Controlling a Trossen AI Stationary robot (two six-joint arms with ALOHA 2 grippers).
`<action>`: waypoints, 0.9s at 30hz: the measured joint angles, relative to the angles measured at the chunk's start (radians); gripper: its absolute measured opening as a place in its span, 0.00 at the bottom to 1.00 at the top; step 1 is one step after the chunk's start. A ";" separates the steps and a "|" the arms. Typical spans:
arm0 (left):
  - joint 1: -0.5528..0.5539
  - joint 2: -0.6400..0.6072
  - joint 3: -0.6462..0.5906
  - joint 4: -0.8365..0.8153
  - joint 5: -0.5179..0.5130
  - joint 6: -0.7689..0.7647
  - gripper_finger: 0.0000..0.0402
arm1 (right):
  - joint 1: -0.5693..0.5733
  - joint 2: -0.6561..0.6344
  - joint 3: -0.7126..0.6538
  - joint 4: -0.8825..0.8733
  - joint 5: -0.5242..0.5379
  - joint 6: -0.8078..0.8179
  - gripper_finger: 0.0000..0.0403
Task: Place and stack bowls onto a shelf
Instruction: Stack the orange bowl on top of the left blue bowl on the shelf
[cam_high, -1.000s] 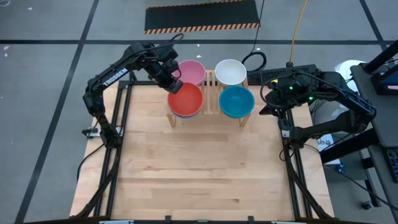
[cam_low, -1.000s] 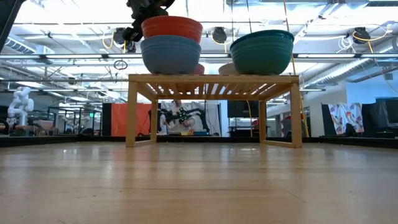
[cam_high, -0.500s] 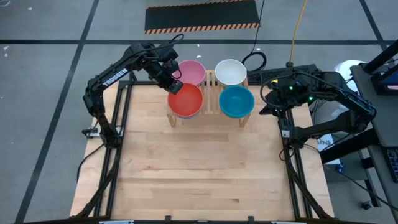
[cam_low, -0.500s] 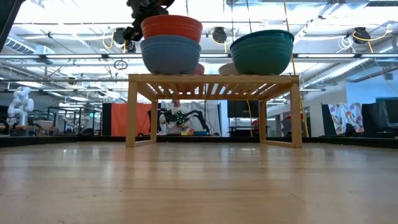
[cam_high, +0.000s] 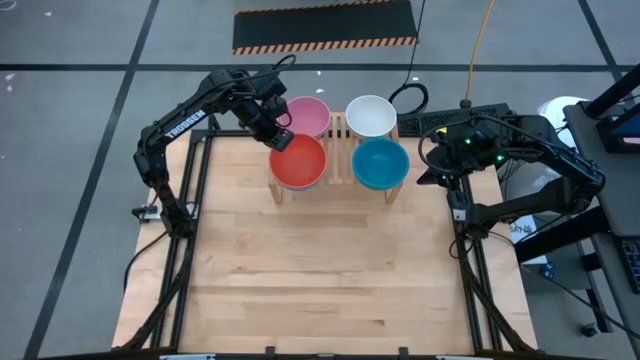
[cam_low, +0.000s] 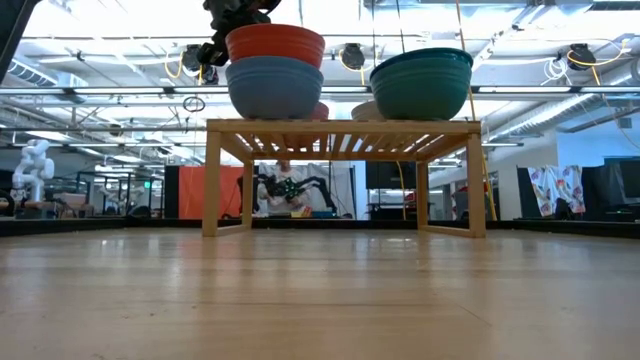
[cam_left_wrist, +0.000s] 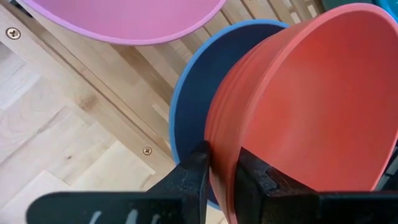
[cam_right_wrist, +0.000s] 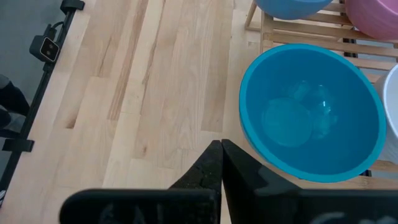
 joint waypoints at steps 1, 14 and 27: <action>-0.001 0.000 0.000 0.000 0.000 0.000 0.14 | 0.000 0.000 0.000 0.000 0.000 0.000 0.00; -0.002 0.000 0.000 -0.006 -0.008 -0.008 0.14 | 0.000 0.000 0.000 0.000 0.000 -0.007 0.00; -0.009 0.002 0.000 -0.001 -0.075 -0.001 0.14 | 0.000 0.000 0.000 0.000 0.000 -0.007 0.00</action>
